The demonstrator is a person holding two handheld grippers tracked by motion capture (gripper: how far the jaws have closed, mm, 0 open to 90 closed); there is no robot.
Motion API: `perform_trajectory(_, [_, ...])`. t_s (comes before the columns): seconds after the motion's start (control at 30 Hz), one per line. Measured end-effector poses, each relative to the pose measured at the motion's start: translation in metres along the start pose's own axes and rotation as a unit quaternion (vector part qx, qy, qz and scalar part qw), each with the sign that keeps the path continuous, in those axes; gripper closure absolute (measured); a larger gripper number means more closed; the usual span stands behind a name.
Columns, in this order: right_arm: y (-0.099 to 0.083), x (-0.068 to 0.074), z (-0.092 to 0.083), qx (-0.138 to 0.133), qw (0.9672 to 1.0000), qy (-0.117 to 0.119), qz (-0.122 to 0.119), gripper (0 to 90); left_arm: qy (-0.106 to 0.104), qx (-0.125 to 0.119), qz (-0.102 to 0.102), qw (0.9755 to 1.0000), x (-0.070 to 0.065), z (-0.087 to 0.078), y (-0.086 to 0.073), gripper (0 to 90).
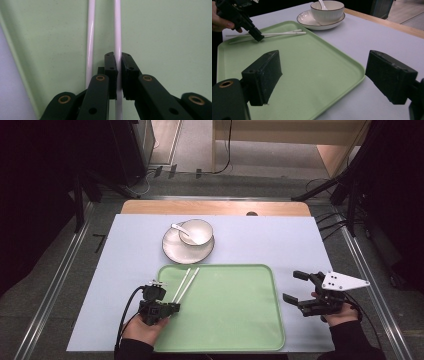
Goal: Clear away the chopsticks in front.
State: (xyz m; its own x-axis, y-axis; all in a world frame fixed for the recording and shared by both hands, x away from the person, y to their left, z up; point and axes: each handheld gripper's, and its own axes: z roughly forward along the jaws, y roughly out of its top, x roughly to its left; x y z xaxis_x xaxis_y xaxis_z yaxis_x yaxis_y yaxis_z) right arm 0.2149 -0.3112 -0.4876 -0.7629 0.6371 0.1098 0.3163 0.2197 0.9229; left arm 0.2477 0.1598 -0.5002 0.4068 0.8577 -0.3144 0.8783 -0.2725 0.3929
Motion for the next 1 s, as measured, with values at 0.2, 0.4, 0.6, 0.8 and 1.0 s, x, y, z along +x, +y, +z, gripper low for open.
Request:
perform_trajectory(0.2, [0.0,0.0,0.0,0.001,1.0,-0.002,0.001,13.7,0.001,0.004,0.009,1.0,0.001,0.001,0.001,83.3])
perform_trajectory(0.4, [-0.001,0.0,-0.001,0.001,1.0,-0.002,0.001,13.7,0.002,0.006,0.006,1.0,0.0,-0.001,-0.001,81.7])
perform_trajectory(0.6, [-0.001,0.0,-0.001,0.001,1.0,-0.002,0.001,13.7,-0.017,-0.001,0.004,0.9998,0.003,-0.006,0.0,76.6])
perform_trajectory(0.8, [-0.001,0.0,-0.001,0.004,1.0,-0.002,0.002,13.7,-0.06,-0.041,0.031,0.9968,0.001,-0.013,0.015,58.0])
perform_trajectory(1.0, [-0.003,0.001,-0.002,0.005,1.0,-0.006,0.003,13.7,-0.078,-0.065,0.085,0.9912,0.0,-0.009,0.035,38.5])
